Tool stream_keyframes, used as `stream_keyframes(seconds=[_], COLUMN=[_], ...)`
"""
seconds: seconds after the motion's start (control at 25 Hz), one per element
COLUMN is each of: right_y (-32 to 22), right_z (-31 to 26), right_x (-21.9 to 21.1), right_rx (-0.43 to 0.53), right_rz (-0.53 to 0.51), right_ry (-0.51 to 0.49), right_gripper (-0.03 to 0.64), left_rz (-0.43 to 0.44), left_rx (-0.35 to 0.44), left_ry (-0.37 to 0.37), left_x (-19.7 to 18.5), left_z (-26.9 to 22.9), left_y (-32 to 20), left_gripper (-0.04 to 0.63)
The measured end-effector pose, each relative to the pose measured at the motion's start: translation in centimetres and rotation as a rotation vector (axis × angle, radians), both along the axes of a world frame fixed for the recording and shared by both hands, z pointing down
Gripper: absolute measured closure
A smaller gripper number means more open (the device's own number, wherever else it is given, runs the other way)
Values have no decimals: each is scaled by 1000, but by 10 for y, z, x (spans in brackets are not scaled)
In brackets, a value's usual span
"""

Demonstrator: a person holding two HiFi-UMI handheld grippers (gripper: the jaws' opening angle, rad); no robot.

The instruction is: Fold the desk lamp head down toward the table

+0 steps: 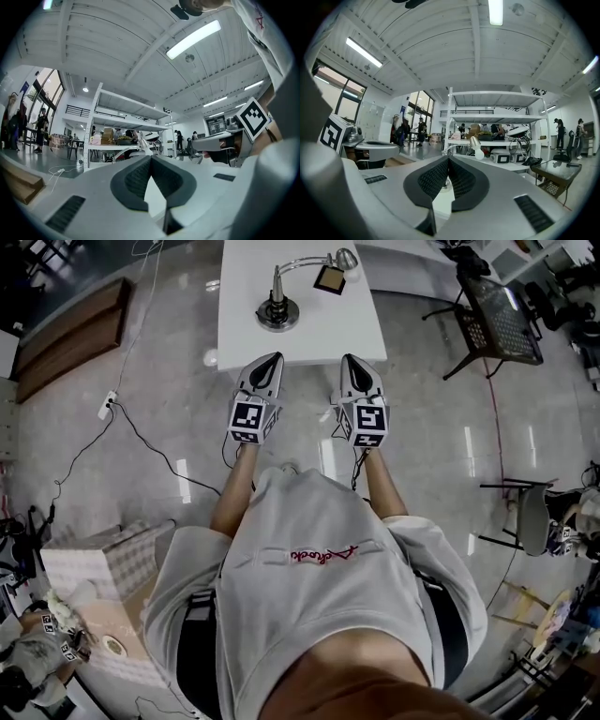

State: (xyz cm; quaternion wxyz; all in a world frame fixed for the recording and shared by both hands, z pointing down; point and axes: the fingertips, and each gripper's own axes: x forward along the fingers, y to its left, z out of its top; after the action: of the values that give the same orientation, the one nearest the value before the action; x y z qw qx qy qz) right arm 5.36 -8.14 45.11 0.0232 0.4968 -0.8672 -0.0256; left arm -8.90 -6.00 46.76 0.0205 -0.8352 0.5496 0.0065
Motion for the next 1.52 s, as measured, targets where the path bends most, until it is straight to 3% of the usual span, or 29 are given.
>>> stream_keyframes(seconds=[0.8,1.52], right_y=[-56,-176], right_z=[36,28], right_x=[9,-7], right_rx=[-71,-82], right_rz=[49,-7], right_ry=[-6,-50], right_gripper=[611,611], left_rz=[25,-68], left_rx=[-106,-169], left_ry=[2,7], left_x=[-5,-34], left_z=[46,69], left_y=[-63,-179], left_gripper=[569,569])
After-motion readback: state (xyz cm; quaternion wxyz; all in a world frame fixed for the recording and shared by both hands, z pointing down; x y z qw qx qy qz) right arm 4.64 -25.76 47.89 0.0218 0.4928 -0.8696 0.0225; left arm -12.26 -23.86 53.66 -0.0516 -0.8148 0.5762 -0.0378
